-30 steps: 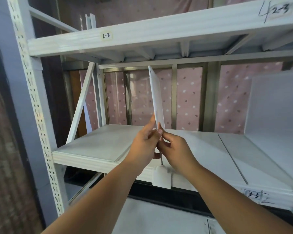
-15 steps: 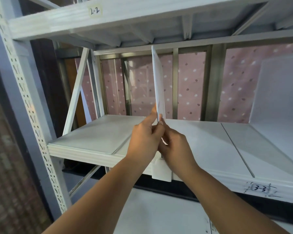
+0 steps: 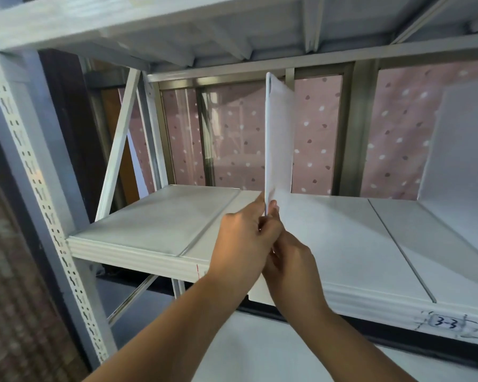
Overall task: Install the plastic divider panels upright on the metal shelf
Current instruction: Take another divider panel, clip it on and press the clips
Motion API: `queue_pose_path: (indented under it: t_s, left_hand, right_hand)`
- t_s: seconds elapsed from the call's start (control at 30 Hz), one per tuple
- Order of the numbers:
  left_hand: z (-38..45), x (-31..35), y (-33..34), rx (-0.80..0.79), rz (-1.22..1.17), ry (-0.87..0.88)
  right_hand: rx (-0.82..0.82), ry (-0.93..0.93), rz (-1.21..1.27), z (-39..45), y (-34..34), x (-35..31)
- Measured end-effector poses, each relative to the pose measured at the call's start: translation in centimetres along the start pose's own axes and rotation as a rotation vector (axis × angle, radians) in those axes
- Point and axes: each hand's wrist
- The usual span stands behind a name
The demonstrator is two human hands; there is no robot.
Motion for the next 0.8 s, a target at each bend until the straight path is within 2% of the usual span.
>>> queue_pose_path:
  t_s: [0.33,0.47,0.53,0.7,0.8]
  left_hand:
    - [-0.4,0.3,0.1,0.016,-0.008,-0.005]
    - [-0.6,0.2,-0.1,-0.005,-0.006,0.001]
    - [-0.6,0.2,-0.2,-0.030,0.024,-0.003]
    - [-1.8,-0.1,-0.6,-0.089,0.051,-0.015]
    - [-5.0,-1.1,0.0,-0.014,-0.058,-0.088]
  right_hand:
    - [0.033,0.019,-0.075,-0.3,0.9,0.5]
    - [0.037,0.033,0.020,-0.4,1.0,0.4]
    - [0.021,-0.001,-0.063,-0.5,0.9,0.2]
    - [-0.132,0.014,-0.176,-0.5,-0.6,0.1]
    - [-0.325,0.058,-0.283,-0.1,-2.4,0.4]
Point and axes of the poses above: each hand's wrist, its own z-axis towards the middle knuckle, its own y-axis out of the palm, x = y × z, and after that the axes turned 9 degrees about z, right-handed
